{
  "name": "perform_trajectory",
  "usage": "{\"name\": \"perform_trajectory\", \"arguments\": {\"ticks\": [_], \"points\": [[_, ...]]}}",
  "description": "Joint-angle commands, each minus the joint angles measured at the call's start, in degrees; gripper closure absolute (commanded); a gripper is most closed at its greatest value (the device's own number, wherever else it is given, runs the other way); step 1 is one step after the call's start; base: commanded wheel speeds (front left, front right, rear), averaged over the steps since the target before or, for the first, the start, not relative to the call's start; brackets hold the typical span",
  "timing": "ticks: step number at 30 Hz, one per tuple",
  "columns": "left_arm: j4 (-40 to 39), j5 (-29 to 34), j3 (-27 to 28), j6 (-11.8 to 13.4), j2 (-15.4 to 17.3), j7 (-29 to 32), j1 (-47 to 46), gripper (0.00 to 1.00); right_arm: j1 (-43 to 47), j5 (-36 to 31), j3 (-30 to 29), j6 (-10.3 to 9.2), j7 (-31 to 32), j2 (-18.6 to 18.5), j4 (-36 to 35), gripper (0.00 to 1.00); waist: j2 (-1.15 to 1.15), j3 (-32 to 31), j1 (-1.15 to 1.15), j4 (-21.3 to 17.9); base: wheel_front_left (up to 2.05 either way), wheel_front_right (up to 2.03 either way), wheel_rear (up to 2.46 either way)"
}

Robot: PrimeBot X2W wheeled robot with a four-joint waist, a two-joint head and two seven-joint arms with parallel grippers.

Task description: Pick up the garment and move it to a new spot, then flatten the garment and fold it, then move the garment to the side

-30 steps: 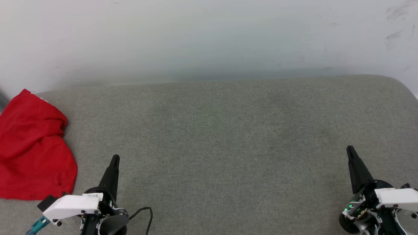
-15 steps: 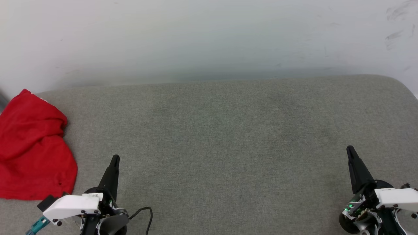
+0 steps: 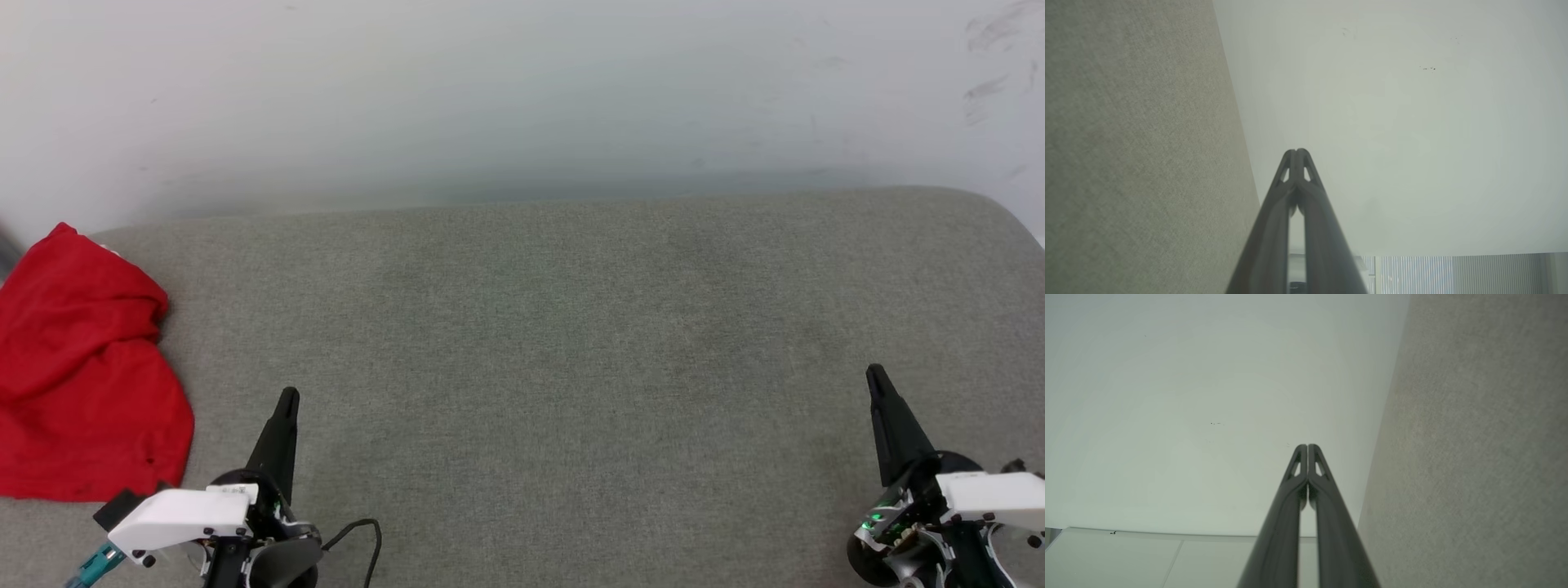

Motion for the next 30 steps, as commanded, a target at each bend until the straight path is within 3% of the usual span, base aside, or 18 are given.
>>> {"name": "perform_trajectory", "arguments": {"ticks": [1,19,30], "points": [[0.2,0.0,-0.1,0.0,0.0,0.0,0.1,0.00,0.1,0.0,0.0,0.00,0.0,0.0,0.1,0.00,0.00,0.0,0.00,0.0,0.00,0.00,0.00],[-0.9,3.8,0.4,0.0,-0.1,-4.1,3.4,0.00,2.4,-4.0,2.8,-0.01,-4.1,0.1,-0.4,0.00,0.00,0.2,0.00,-0.2,0.00,0.00,0.00],[-2.5,11.9,5.3,0.0,-0.1,-6.9,3.8,0.00,2.0,-17.6,0.9,-0.01,-6.8,0.1,-1.8,0.00,0.00,0.4,0.00,-0.5,0.00,0.00,0.00]]}}
